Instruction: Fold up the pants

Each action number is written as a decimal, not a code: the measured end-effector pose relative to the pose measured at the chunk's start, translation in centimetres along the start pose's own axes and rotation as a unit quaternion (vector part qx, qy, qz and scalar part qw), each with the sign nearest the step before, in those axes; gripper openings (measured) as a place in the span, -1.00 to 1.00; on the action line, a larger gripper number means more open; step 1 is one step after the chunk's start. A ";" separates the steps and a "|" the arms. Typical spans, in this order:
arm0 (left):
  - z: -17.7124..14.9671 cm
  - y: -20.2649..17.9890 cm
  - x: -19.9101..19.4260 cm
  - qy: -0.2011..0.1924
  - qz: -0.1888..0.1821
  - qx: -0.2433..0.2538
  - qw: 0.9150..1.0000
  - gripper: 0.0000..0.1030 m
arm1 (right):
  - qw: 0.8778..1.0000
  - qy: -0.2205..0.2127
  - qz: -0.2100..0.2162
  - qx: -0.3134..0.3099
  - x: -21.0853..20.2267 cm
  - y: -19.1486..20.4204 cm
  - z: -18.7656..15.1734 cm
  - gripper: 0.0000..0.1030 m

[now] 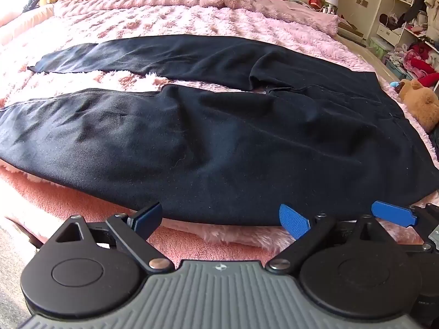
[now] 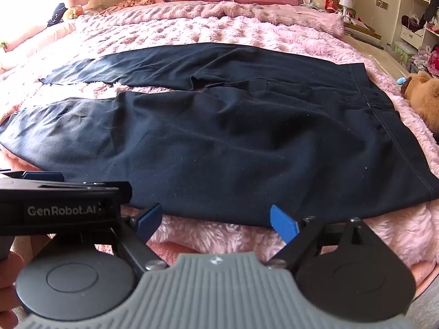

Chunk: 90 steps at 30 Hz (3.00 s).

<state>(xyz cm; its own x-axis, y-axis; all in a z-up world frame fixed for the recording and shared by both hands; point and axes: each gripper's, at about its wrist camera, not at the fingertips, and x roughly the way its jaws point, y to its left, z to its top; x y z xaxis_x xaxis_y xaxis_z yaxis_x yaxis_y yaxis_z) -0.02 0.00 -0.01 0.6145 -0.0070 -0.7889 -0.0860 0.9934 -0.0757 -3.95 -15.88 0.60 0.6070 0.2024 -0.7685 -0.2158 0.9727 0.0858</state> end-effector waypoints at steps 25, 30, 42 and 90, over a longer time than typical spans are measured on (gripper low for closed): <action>0.0 0.2 0.2 0.020 -0.012 -0.011 1.000 1.00 | 1.000 0.009 0.014 0.005 -0.1 0.1 -0.2 0.59; 0.1 0.3 0.4 0.024 -0.012 -0.011 1.000 1.00 | 1.000 0.009 0.014 0.004 0.0 0.2 -0.2 0.59; -0.2 0.2 1.1 0.032 -0.009 -0.005 0.999 1.00 | 1.000 0.020 0.008 0.000 0.6 0.3 -0.5 0.59; -0.7 0.5 2.4 0.062 -0.005 -0.014 0.998 1.00 | 0.999 0.020 -0.009 -0.036 1.0 1.2 -0.9 0.59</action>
<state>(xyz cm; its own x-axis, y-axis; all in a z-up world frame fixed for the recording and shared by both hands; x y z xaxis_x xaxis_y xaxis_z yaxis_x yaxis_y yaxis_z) 0.90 0.37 -2.38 0.5144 -0.0320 -0.8570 -0.1028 0.9898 -0.0987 -4.35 -14.66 -0.63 0.5801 0.1792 -0.7946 -0.2612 0.9649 0.0269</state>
